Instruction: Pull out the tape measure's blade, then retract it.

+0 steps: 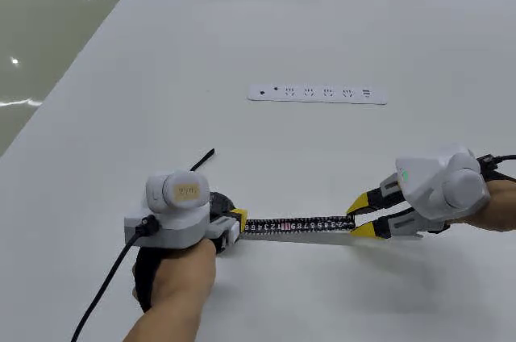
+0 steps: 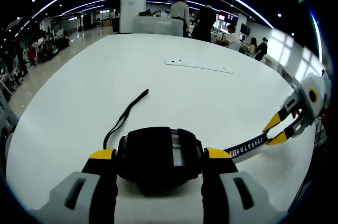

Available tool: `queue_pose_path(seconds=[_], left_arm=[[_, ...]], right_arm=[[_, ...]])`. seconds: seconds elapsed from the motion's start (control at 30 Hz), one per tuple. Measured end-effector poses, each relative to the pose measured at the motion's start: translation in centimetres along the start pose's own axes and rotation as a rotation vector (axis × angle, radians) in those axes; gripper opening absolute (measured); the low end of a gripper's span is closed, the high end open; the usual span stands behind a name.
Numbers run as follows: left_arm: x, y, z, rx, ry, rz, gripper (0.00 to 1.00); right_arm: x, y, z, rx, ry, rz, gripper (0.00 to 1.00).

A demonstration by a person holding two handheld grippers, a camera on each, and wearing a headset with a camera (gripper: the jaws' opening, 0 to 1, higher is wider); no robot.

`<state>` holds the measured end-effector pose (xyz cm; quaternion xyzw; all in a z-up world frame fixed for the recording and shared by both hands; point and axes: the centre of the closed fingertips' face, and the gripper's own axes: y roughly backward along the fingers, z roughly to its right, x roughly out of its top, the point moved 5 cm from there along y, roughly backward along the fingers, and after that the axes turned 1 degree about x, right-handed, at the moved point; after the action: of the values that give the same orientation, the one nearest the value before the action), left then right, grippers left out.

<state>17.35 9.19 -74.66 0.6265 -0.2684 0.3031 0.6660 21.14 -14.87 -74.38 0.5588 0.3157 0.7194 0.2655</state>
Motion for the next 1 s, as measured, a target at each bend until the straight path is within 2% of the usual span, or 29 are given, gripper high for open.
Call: queue_pose_path(seconds=[1.0], left_arm=[[0.08, -0.37, -0.34, -0.013, 0.011, -0.013, 0.6]], right_arm=[[0.63, -0.63, 0.03, 0.005, 0.002, 0.011, 0.14]])
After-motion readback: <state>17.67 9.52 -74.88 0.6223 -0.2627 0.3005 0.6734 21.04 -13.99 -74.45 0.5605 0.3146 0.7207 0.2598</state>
